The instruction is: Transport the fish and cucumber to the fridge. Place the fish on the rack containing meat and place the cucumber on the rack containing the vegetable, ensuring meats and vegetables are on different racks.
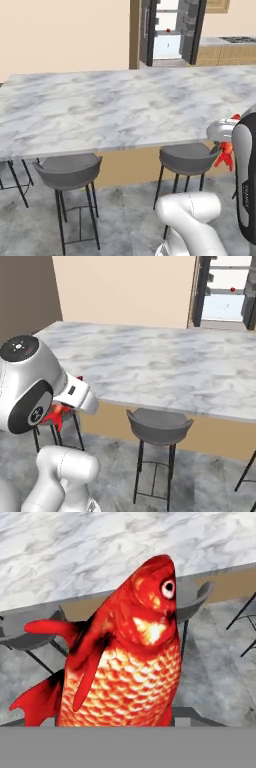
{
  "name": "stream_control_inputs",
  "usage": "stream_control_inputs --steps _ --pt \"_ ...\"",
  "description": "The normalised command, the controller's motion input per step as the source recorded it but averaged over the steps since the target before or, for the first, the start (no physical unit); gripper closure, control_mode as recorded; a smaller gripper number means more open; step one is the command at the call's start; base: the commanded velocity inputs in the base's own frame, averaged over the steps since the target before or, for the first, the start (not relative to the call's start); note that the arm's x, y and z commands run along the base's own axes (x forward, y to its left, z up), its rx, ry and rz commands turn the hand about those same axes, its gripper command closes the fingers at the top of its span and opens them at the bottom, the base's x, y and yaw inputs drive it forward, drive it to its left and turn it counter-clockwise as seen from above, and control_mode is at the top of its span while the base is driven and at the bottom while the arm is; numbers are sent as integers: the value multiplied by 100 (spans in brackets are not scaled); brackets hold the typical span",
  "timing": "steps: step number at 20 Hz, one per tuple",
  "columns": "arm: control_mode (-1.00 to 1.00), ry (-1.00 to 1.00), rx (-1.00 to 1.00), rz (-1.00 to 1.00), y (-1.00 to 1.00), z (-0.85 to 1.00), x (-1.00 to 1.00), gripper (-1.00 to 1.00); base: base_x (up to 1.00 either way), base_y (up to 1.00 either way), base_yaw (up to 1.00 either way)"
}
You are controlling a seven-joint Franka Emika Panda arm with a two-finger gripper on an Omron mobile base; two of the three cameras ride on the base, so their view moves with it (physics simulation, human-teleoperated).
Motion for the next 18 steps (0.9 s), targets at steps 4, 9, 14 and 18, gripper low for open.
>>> stream_control_inputs --steps 4,9,14,18 --pt "100 0 0 0 0 0 0 100 -8 100 0" --pt "100 0 0 0 0 0 0 100 -17 100 0" --pt "100 0 0 0 0 0 0 100 -13 100 0" --pt "100 0 0 0 0 0 0 100 -17 100 0"
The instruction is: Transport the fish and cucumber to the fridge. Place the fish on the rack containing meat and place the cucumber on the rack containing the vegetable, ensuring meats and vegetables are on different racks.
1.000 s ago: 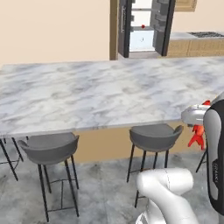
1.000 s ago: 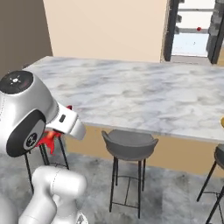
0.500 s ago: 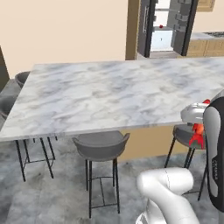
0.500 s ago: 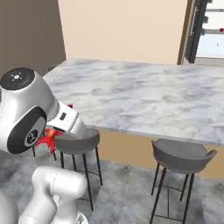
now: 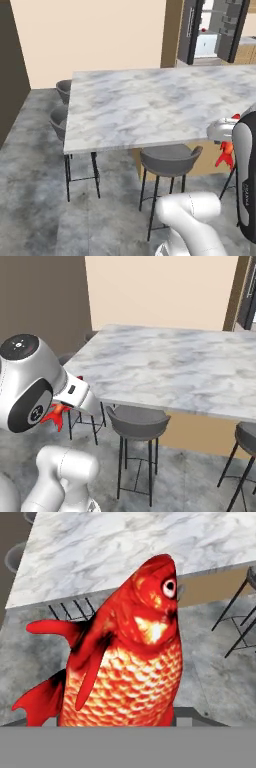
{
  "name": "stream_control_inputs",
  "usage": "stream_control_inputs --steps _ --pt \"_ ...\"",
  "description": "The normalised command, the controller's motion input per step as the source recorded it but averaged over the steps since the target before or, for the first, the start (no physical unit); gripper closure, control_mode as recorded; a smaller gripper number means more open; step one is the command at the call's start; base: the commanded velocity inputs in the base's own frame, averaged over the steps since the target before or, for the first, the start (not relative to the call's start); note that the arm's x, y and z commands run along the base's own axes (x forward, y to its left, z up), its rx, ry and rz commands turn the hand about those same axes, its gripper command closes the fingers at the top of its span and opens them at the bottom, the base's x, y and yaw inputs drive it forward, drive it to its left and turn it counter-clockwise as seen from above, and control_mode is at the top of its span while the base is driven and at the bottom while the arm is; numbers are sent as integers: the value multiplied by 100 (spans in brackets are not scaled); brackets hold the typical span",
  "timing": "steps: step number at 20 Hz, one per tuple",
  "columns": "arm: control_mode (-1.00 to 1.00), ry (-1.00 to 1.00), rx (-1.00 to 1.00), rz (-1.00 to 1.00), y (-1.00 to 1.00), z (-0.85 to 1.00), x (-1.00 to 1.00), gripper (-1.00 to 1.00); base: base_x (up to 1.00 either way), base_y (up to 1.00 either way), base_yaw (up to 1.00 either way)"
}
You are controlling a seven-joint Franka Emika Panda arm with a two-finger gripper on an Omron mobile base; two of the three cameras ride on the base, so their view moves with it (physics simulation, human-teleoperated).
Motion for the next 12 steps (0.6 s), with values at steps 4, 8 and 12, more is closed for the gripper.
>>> stream_control_inputs --steps 4,8,12 --pt "100 0 0 0 0 0 0 100 -16 100 0" --pt "100 0 0 0 0 0 0 100 -28 100 0" --pt "100 0 0 0 0 0 0 100 -11 100 0"
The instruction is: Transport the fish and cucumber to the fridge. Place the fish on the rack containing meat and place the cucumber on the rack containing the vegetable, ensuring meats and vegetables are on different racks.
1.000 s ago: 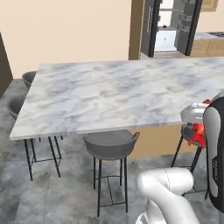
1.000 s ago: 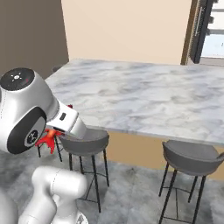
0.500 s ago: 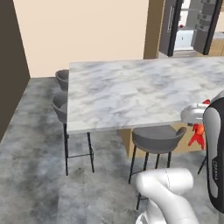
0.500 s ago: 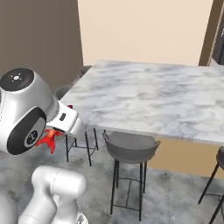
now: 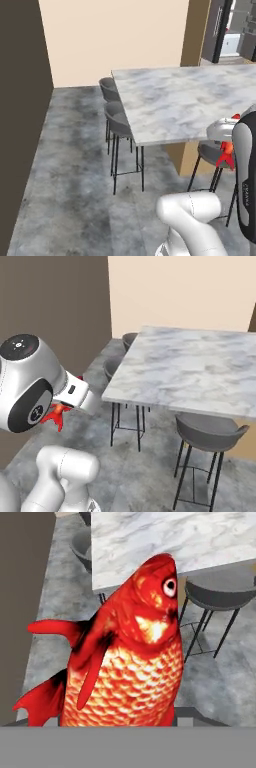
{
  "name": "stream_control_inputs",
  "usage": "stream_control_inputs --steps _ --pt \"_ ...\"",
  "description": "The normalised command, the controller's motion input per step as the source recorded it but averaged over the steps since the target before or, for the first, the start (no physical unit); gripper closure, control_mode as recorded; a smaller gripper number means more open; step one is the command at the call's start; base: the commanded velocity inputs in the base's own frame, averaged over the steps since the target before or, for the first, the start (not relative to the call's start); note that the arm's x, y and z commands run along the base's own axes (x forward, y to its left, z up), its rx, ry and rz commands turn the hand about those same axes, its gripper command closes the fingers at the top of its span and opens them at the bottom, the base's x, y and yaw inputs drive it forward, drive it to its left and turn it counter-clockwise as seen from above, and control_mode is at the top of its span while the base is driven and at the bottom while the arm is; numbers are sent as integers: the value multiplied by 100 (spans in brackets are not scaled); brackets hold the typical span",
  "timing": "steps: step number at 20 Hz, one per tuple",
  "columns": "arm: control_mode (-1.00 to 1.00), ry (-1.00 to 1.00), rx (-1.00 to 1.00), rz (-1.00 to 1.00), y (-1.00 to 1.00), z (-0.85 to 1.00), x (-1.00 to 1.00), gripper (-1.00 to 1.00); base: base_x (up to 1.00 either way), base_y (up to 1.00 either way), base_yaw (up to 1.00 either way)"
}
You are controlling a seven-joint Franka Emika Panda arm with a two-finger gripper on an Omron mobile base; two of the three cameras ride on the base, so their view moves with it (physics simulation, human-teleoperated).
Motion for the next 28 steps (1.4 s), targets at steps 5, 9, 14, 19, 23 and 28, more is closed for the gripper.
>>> stream_control_inputs --steps 5,9,14,19,23,28 --pt "100 0 0 0 0 0 0 100 15 100 0" --pt "100 0 0 0 0 0 0 100 54 100 0" --pt "100 0 0 0 0 0 0 100 97 100 -1" --pt "100 0 0 0 0 0 0 100 100 100 -7" --pt "100 0 0 0 0 0 0 100 100 80 -5" --pt "100 0 0 0 0 0 0 100 100 29 -9"
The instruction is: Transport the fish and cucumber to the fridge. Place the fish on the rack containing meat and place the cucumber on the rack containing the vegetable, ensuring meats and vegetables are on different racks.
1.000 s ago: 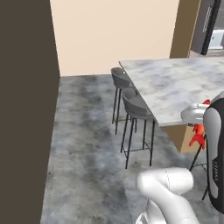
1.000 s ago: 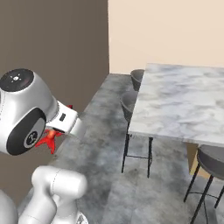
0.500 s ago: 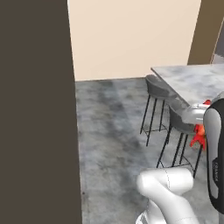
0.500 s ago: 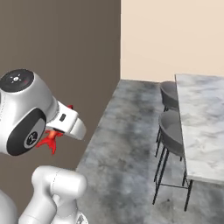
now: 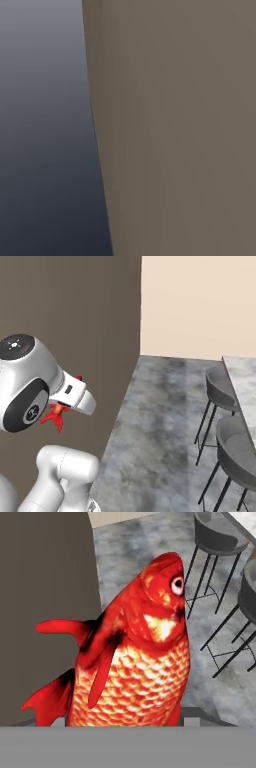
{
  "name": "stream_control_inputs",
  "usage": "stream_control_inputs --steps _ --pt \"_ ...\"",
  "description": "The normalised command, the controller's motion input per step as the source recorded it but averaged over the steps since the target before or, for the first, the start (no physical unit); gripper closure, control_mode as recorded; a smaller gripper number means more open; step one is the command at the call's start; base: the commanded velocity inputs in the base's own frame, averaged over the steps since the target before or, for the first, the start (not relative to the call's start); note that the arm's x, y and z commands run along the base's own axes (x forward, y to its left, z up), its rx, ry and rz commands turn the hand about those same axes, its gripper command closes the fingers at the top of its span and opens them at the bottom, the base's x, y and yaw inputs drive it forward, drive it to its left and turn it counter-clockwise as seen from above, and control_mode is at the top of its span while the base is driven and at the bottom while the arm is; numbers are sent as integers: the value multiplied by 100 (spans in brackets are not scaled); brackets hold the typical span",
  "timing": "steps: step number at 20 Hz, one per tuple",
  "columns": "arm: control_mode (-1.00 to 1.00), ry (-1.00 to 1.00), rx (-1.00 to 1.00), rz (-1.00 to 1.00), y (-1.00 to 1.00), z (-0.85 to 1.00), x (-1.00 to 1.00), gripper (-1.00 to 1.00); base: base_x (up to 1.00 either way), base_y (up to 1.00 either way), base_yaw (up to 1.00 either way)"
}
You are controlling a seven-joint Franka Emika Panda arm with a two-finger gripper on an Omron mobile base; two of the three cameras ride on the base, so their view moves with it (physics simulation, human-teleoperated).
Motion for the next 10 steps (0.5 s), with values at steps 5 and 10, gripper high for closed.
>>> stream_control_inputs --steps 5,10 --pt "100 0 0 0 0 0 0 100 100 0 -1" --pt "100 0 0 0 0 0 0 100 100 0 0"
